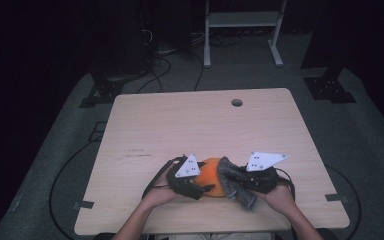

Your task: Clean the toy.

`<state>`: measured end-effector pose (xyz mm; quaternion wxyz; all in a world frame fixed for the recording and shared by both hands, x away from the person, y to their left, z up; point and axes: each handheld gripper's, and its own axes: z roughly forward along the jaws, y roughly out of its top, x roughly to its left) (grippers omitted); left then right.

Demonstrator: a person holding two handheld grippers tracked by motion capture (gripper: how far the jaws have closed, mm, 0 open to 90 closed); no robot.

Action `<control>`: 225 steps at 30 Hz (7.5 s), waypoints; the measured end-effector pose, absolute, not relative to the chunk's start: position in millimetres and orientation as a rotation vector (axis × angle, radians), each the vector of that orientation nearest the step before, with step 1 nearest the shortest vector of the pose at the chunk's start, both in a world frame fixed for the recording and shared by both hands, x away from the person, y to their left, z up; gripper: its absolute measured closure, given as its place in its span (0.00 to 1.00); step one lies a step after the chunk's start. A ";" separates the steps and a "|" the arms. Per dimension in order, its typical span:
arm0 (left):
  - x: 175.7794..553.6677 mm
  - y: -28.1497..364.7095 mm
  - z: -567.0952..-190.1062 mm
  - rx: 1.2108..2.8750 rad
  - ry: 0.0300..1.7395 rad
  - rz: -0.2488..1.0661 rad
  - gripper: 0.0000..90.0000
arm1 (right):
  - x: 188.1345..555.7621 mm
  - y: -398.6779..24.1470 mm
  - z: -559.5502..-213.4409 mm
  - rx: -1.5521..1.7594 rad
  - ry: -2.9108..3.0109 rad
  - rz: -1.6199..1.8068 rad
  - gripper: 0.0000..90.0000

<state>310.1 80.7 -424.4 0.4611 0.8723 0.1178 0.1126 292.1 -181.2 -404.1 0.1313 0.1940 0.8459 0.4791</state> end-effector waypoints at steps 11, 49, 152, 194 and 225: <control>309.4 77.3 -422.8 2.140 0.297 0.303 0.33 | 291.4 -197.6 -397.4 0.612 2.441 1.445 0.87; 295.3 66.4 -417.0 2.192 0.180 0.444 0.42 | 285.8 -174.6 -384.1 0.472 2.480 1.424 0.88; 321.9 100.0 -428.0 2.102 0.368 0.123 0.21 | 305.7 -191.4 -422.8 0.696 2.498 1.446 0.87; 320.6 91.6 -416.5 2.131 0.370 0.139 0.10 | 297.9 -185.2 -409.4 0.607 2.530 1.369 0.87; 312.4 81.6 -412.5 2.132 0.342 0.216 0.42 | 292.4 -197.1 -394.3 0.620 2.528 1.348 0.87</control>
